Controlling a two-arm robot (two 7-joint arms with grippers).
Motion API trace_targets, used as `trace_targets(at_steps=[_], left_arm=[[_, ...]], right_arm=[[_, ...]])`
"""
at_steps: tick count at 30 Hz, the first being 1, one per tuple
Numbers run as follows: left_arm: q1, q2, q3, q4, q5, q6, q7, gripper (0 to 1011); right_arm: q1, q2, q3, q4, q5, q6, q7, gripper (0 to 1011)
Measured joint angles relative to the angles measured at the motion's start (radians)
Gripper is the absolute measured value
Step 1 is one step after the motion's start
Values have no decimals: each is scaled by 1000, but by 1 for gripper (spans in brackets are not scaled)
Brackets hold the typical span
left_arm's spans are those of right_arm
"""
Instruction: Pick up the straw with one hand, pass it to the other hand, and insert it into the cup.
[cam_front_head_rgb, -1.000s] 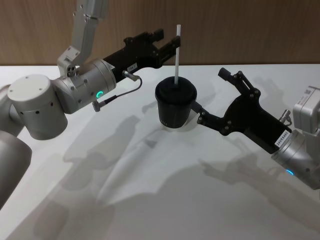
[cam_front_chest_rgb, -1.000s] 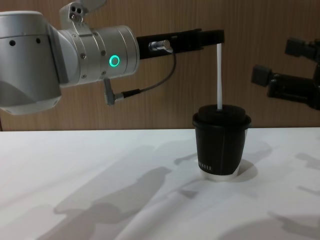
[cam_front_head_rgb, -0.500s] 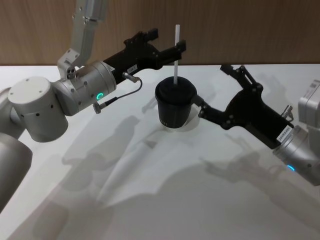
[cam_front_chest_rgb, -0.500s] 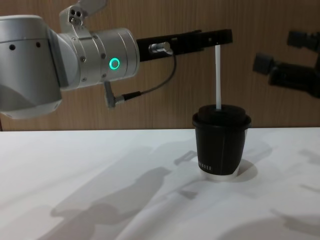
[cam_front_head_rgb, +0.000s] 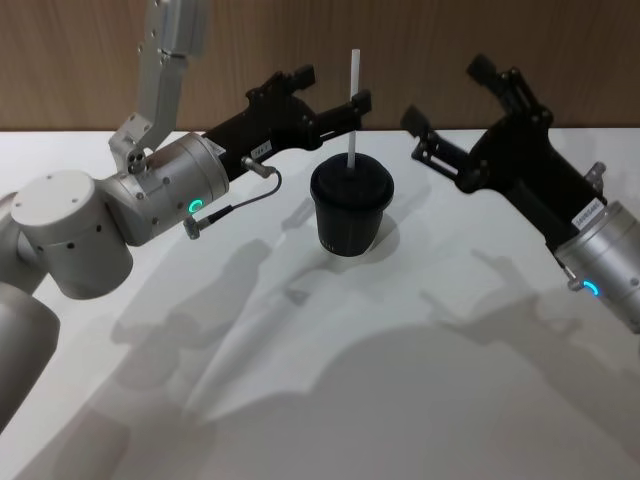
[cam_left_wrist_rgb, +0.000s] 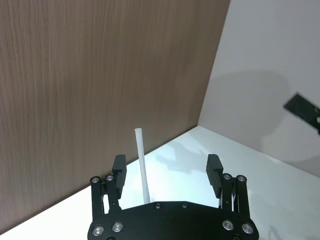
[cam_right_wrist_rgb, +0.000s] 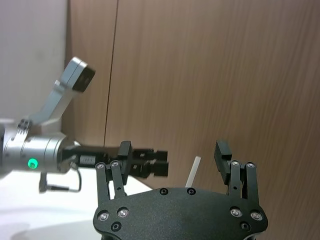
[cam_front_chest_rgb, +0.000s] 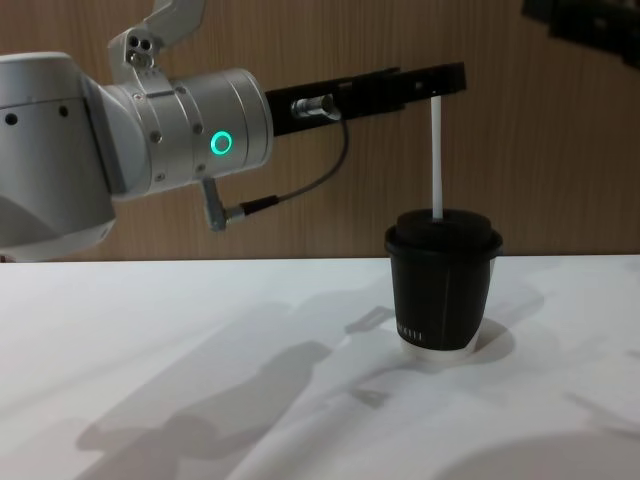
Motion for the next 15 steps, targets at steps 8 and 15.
trace_targets(at_steps=[8, 15], left_arm=[[10, 12, 5, -13, -1, -5, -7, 1003], [14, 17, 8, -20, -1, -7, -10, 1003]], right_arm=[[15, -23, 3, -30, 46, 58, -40, 1001], [19, -32, -2, -41, 65, 82, -56, 1001]])
